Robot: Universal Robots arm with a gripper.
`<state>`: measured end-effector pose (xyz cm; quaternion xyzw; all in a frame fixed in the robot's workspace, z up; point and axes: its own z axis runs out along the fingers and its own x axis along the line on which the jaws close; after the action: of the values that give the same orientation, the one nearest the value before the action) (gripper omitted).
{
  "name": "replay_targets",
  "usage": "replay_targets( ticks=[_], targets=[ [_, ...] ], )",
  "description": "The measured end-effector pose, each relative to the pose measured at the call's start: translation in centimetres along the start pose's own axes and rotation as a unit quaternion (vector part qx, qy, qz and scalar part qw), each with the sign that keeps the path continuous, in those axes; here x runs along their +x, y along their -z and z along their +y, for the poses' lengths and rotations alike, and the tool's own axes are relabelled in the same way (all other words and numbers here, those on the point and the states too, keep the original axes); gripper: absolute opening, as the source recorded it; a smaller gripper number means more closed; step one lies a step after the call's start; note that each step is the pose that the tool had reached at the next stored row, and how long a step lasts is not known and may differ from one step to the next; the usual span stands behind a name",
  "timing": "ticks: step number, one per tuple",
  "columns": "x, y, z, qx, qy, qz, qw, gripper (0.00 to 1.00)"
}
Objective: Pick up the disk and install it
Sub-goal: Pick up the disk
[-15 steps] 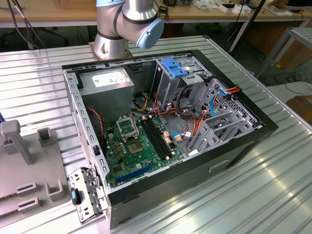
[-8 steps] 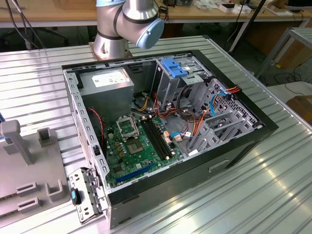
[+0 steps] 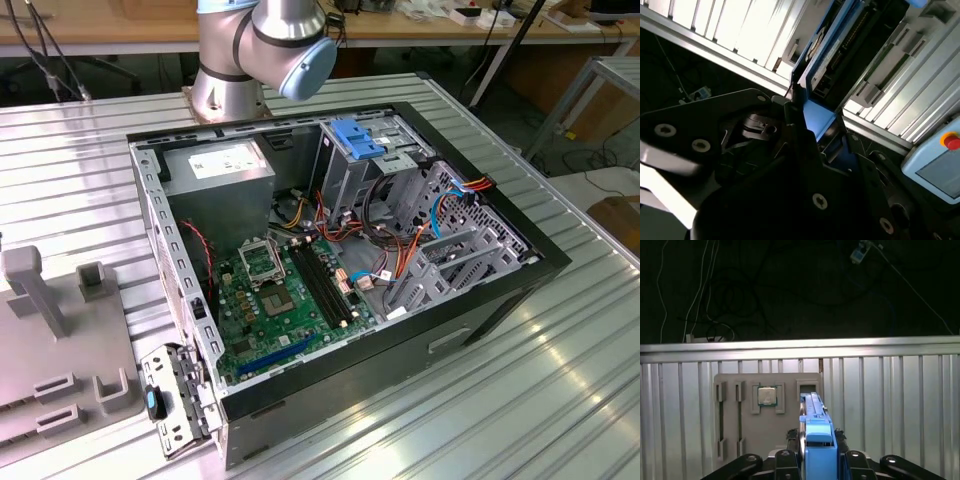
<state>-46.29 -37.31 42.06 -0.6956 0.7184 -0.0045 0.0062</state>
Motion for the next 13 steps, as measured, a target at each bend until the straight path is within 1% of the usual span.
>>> replay_targets(
  ticks=[1, 2, 4, 9, 10, 11, 12, 13],
  targets=[
    [0.00, 0.84, -0.01, 0.0001, 0.000, 0.0000, 1.0000, 0.37],
    [-0.01, 1.28, -0.02, 0.0000, 0.000, 0.0000, 1.0000, 0.37],
    [-0.01, 2.61, -0.04, 0.0000, 0.000, 0.0000, 1.0000, 0.37],
    [-0.01, 5.18, -0.07, 0.0001, 0.000, -0.0001, 1.0000, 0.37],
    [-0.02, 6.07, -0.09, 0.0001, 0.000, 0.0000, 1.0000, 0.37],
    [-0.02, 6.80, -0.11, 0.0000, 0.000, 0.0000, 1.0000, 0.37],
    [-0.02, 7.24, -0.12, 0.0000, 0.000, 0.0000, 1.0000, 0.37],
    [-0.02, 7.93, -0.12, 0.0001, 0.000, 0.0000, 1.0000, 0.37]
  ],
)
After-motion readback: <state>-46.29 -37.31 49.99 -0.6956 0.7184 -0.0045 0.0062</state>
